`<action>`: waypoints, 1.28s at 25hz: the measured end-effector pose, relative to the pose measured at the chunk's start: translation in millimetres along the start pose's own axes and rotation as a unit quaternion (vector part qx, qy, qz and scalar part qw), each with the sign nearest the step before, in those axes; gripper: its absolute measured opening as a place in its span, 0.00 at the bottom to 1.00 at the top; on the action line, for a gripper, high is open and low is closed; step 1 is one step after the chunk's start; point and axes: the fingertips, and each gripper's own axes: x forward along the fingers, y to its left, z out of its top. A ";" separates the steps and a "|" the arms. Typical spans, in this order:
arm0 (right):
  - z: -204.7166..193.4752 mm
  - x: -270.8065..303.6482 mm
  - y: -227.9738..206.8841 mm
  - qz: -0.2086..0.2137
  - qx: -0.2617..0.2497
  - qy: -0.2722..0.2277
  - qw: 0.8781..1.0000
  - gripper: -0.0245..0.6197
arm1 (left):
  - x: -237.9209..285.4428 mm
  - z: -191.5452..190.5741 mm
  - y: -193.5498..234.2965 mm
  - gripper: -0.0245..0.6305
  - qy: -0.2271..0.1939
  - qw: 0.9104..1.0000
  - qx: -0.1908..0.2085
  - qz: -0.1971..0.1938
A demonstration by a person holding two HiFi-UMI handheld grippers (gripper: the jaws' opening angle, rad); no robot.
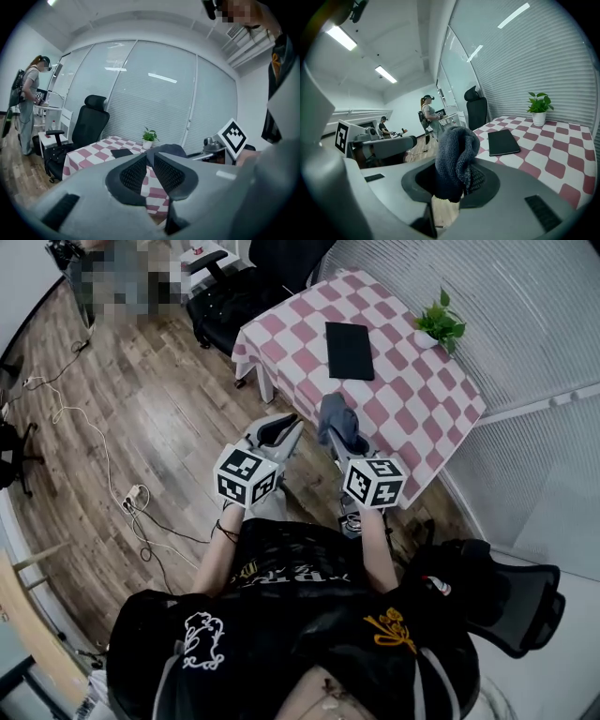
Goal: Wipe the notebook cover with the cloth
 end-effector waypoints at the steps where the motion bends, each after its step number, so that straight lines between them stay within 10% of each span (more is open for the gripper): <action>1: 5.7 10.5 -1.6 -0.003 0.000 0.002 1.000 0.17 | 4.1 4.2 11.4 0.13 0.001 1.000 -0.002 -0.003; 13: 60.2 100.3 -38.0 -0.063 0.016 0.008 0.998 0.17 | 54.7 39.3 111.7 0.13 0.014 0.999 0.001 -0.053; 32: 94.7 146.2 -126.3 -0.097 -0.043 0.076 0.992 0.17 | 100.1 34.7 146.0 0.13 0.031 0.996 -0.030 -0.079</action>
